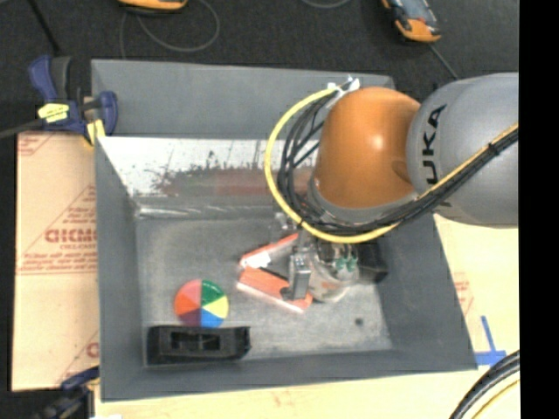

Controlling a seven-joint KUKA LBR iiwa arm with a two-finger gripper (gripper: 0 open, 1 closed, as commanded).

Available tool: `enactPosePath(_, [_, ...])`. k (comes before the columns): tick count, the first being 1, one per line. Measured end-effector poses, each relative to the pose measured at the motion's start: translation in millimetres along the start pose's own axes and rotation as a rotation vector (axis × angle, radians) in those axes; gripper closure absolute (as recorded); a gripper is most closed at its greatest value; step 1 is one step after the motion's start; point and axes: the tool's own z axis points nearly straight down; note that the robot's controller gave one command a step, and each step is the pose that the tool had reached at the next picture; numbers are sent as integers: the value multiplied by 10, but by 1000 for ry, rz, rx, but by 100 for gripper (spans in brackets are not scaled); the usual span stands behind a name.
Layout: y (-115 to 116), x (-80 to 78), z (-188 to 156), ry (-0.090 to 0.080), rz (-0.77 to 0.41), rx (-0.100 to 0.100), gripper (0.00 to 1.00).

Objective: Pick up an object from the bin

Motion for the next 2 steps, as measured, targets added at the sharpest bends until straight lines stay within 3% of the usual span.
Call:
enactPosePath(1, [-44, -156, 280, -3, 69, 0, 0])
enactPosePath(2, [-352, -222, 661, -2, 41, 1, 0])
